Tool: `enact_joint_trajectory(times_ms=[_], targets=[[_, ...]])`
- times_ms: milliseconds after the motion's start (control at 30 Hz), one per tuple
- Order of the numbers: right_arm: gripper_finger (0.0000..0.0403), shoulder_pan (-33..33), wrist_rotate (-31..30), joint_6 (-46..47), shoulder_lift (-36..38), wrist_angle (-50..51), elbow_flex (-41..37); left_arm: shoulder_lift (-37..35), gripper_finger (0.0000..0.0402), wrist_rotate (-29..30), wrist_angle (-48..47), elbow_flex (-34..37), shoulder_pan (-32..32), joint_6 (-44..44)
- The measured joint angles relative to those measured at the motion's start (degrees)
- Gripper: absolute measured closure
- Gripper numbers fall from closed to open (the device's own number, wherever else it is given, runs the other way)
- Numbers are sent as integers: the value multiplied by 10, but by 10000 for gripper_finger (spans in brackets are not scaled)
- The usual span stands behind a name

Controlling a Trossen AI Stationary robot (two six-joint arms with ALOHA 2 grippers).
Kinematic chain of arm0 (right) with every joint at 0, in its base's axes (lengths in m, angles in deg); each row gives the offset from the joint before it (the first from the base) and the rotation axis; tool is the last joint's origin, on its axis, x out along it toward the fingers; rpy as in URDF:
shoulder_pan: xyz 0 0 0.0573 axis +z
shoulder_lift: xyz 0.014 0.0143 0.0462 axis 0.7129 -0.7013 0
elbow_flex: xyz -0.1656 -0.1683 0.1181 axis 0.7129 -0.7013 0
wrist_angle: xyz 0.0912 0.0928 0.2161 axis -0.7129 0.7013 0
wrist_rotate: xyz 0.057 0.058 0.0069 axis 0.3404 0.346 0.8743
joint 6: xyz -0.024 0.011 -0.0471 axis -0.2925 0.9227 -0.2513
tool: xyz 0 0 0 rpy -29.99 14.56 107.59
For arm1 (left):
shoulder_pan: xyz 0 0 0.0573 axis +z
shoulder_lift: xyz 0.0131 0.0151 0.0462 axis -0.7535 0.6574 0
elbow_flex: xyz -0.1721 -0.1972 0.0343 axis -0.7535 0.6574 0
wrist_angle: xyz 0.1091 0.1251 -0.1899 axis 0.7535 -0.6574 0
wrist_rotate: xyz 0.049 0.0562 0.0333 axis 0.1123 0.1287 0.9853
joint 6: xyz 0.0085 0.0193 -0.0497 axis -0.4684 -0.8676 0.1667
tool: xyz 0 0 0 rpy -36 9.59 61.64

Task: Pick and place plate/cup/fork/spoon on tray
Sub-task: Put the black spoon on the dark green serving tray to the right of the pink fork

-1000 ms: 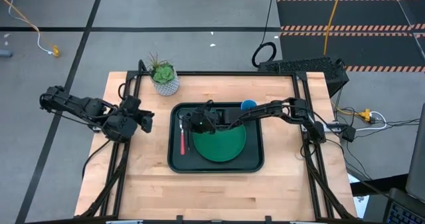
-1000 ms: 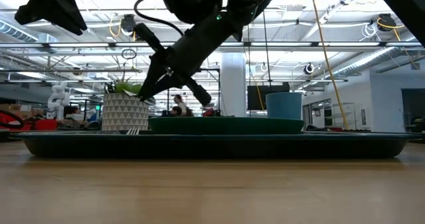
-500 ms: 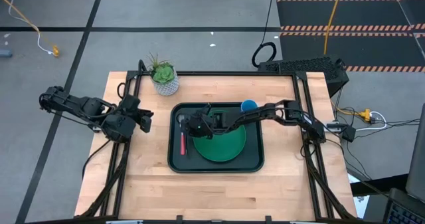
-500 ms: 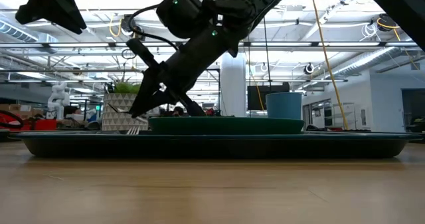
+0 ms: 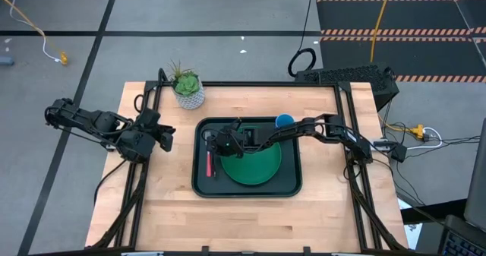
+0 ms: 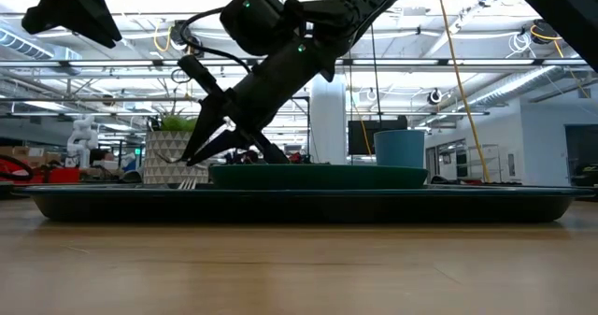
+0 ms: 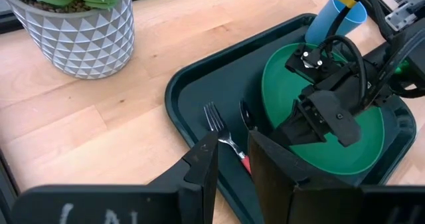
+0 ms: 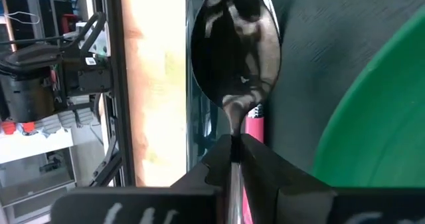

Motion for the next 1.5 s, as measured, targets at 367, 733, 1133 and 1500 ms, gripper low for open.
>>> enact_joint_trajectory(times_ms=[367, 733, 1133, 1500], targets=[[330, 0, -1, 0, 0, 0, 0, 0, 316, 0, 0, 0, 0, 1], [320, 0, -2, -46, 2, -76, -1, 0, 316, -7, 0, 0, 0, -1], [321, 0, 0, -251, 94, -116, -1, 18, 316, -119, -6, 0, 2, -68], [321, 13, 15, -475, 232, 83, -1, 50, 316, -179, 130, 0, 15, -230]])
